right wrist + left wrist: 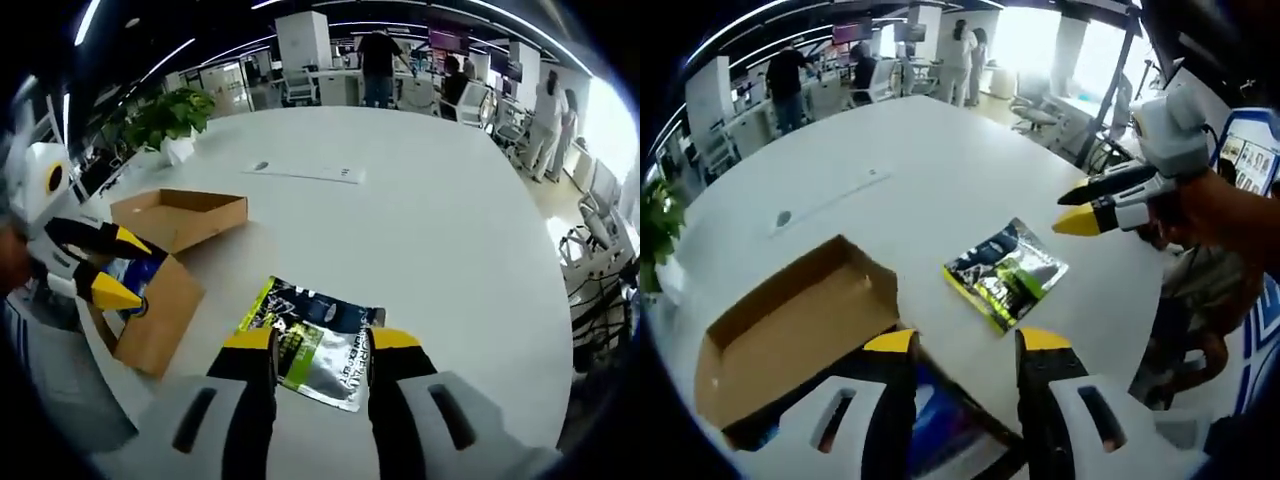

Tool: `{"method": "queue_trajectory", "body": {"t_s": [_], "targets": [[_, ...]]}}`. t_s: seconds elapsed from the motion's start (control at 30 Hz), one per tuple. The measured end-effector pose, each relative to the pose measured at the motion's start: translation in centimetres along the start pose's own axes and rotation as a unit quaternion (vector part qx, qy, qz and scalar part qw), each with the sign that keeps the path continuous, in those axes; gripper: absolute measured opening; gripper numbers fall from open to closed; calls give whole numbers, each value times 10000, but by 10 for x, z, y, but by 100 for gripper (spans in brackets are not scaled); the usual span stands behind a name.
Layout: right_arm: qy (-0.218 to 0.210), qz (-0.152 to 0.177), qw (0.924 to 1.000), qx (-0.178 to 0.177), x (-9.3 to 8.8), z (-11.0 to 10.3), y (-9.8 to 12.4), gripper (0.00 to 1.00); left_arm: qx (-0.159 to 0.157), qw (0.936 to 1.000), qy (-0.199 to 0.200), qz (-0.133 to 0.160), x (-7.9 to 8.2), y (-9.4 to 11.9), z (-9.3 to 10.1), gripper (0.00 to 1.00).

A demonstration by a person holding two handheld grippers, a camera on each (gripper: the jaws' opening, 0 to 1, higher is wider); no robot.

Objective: Operate the shoe box by opening the lid, removing the specified soft item, and placing it in the target area until the item is outside and the box remains undamaged.

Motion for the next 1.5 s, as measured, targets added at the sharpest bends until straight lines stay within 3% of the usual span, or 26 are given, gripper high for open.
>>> {"method": "queue_trajectory", "body": {"t_s": [0.3,0.63,1.2,1.5], "targets": [[95,120,9998,130,14,-47,8,31,329,9993,192,34,-24,45,-40,37],[203,164,9990,356,24,-100,3,31,588,9971,480,48,-49,83,-76,37],[477,87,9947,909,38,-174,-20,30,857,9930,809,49,-80,121,-115,35],[532,-48,9912,1211,30,-212,-38,30,956,9914,898,-3,-96,133,-127,35]]}}
Point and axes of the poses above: the point that each gripper's makers call its tool centre point, and the gripper's own axes: y roughly backward along the fingers, z roughly to its right, x roughly out of its top, the point moved 8 cm from there along y, roughly backward along the fingers, and after that the axes turned 7 degrees about z, right-handed, at the moved point
